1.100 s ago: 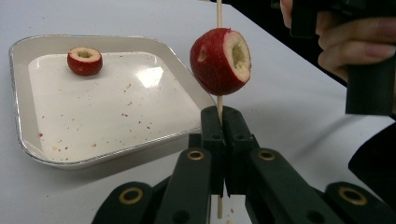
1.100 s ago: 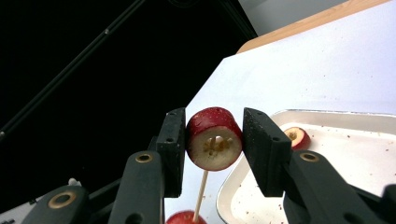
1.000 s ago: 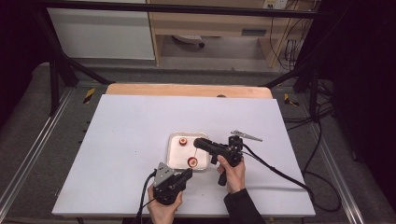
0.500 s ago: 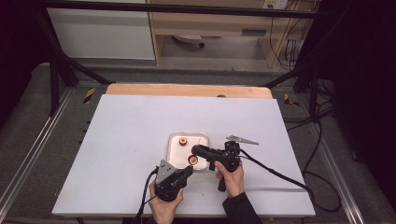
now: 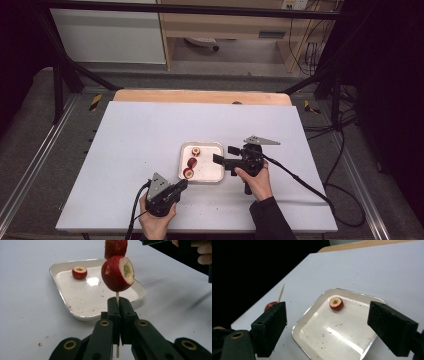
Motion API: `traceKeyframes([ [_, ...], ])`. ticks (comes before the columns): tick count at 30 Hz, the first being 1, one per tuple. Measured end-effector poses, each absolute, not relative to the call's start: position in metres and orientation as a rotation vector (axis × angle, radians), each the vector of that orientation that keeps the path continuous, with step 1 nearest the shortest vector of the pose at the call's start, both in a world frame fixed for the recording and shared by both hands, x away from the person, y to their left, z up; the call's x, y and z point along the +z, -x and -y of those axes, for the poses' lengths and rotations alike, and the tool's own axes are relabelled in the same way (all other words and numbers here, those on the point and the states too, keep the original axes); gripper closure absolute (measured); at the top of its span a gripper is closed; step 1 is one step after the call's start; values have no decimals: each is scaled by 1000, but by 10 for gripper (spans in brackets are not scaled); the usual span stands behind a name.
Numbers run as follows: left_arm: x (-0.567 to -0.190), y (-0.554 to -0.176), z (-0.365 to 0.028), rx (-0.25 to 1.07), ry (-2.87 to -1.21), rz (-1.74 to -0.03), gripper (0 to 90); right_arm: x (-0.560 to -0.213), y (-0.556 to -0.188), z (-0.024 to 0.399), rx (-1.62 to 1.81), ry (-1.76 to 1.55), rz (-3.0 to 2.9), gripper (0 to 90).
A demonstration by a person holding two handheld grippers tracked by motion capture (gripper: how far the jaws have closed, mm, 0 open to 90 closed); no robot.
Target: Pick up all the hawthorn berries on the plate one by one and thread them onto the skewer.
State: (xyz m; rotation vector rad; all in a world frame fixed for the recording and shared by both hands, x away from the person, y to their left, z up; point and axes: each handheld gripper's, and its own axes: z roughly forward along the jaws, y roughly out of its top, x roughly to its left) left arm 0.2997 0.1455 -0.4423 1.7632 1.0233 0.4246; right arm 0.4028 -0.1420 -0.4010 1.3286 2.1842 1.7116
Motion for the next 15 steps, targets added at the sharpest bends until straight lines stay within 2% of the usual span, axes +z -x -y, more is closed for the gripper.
traceKeyframes([
  [8, -442, -299, -165, 413, -1777, -1035, 884, -395, -428, 115, 1428, -1209, -2383, 134],
  [15, -443, -299, -184, 425, -1769, -1071, 884, -392, -451, 83, 1234, -1161, -2499, 155],
])
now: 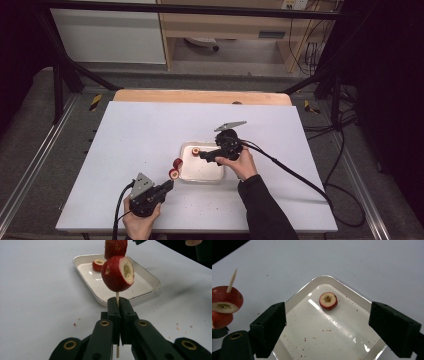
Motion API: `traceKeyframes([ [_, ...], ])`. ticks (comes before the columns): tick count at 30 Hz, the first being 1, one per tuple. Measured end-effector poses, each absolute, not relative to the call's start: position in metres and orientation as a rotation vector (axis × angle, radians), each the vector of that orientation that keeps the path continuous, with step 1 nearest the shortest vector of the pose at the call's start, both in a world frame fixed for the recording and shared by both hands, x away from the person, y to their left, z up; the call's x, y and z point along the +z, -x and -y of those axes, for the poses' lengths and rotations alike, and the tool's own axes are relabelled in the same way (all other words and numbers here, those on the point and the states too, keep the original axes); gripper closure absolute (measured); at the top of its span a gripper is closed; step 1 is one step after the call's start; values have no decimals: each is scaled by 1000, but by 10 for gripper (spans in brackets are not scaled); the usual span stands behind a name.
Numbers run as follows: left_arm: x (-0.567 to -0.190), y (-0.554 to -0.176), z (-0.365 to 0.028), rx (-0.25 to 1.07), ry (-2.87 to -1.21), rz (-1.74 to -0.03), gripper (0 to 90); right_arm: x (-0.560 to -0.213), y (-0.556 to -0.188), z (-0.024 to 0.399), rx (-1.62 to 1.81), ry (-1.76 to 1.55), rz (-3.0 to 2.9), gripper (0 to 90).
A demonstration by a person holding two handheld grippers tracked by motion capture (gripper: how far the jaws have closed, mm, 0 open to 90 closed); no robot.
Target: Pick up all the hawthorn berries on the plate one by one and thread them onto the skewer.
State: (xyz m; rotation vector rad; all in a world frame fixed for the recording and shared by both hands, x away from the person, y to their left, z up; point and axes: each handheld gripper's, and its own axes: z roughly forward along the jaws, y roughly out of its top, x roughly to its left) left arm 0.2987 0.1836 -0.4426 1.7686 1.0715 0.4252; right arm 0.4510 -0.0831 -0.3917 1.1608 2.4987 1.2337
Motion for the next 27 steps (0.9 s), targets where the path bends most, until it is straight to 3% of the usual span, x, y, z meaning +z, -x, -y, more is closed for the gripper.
traceKeyframes([
  [9, -447, -300, -192, 421, -1774, -1092, 884, -394, -473, 55, 1050, -1123, -2592, 208],
  [27, -449, -302, -193, 400, -1791, -1091, 884, -412, -498, 24, 770, -884, -2792, 420],
])
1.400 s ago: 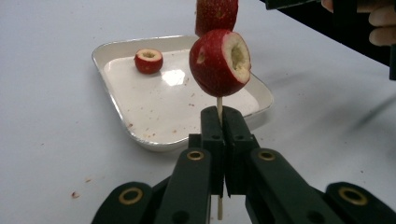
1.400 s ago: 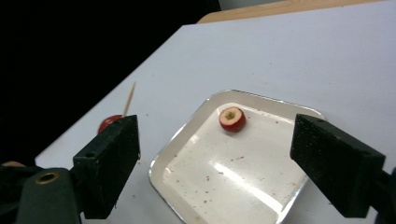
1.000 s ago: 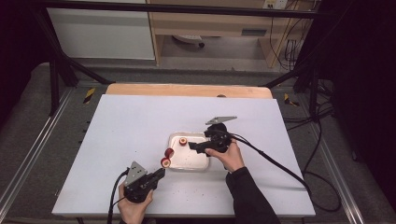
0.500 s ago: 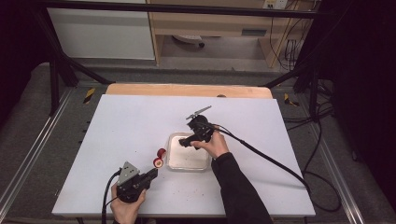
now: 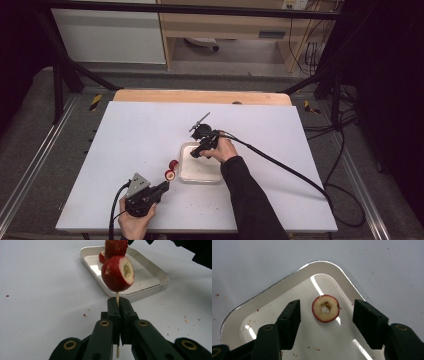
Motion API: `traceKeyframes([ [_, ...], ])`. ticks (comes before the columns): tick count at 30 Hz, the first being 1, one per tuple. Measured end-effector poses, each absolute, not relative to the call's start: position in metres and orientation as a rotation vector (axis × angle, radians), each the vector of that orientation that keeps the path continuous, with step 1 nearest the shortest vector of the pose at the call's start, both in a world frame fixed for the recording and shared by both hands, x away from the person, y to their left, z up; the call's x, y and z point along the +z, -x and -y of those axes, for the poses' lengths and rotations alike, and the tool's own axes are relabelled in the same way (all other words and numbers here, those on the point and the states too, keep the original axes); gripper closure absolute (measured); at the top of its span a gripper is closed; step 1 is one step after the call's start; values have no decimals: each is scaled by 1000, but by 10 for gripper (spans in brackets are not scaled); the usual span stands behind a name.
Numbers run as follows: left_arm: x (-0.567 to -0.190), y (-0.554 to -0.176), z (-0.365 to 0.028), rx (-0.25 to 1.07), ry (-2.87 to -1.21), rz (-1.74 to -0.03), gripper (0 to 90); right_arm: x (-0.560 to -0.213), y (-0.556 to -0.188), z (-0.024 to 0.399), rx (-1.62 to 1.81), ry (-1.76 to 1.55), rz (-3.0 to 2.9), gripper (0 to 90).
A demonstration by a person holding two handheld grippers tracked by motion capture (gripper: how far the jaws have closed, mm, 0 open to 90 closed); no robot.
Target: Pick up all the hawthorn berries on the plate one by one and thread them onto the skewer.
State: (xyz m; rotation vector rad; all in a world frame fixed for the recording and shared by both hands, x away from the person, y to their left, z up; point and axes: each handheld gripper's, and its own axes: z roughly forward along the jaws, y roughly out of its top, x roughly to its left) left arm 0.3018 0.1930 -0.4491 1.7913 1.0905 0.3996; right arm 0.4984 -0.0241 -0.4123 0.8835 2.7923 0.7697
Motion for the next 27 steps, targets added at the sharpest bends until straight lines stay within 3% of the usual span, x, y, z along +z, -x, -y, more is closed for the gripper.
traceKeyframes([
  [10, -451, -303, -193, 396, -1808, -1086, 884, -420, -506, 21, 784, -894, -2837, 536],
  [13, -451, -303, -192, 395, -1811, -1088, 884, -421, -506, 21, 774, -901, -2840, 608],
  [27, -449, -301, -187, 400, -1817, -1068, 884, -389, -490, 42, 920, -1111, -2770, 618],
])
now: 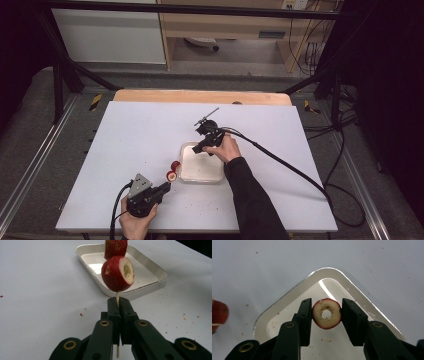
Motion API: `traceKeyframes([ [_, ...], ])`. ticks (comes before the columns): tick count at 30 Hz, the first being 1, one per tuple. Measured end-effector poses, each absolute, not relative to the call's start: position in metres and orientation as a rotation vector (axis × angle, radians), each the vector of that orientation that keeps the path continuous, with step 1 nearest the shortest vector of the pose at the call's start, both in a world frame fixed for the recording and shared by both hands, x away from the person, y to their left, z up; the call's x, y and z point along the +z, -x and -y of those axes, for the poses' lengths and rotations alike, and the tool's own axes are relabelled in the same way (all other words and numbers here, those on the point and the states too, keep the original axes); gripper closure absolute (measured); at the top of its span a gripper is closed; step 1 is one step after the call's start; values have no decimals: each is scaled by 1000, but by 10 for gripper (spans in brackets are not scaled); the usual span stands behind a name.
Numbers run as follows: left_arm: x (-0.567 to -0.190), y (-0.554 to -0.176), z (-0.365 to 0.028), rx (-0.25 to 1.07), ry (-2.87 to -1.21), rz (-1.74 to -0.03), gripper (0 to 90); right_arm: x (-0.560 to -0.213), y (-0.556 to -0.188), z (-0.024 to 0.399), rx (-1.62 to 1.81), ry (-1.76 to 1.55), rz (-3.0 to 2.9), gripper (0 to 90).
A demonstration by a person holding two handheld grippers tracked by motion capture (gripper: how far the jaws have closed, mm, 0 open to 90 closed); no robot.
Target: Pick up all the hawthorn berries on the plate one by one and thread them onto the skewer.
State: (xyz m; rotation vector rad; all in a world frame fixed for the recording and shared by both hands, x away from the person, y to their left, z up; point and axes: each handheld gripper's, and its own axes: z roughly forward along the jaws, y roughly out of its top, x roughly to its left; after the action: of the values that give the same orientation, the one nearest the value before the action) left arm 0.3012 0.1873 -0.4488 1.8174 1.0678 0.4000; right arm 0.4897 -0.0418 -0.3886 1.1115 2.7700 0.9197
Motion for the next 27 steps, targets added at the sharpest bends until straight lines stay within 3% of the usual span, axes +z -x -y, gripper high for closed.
traceKeyframes([
  [9, -446, -299, -171, 399, -1812, -1038, 884, -375, -461, 84, 1285, -1302, -2590, 618],
  [27, -441, -294, -122, 360, -1776, -992, 883, -398, -409, 130, 1985, -1498, -1998, 620],
])
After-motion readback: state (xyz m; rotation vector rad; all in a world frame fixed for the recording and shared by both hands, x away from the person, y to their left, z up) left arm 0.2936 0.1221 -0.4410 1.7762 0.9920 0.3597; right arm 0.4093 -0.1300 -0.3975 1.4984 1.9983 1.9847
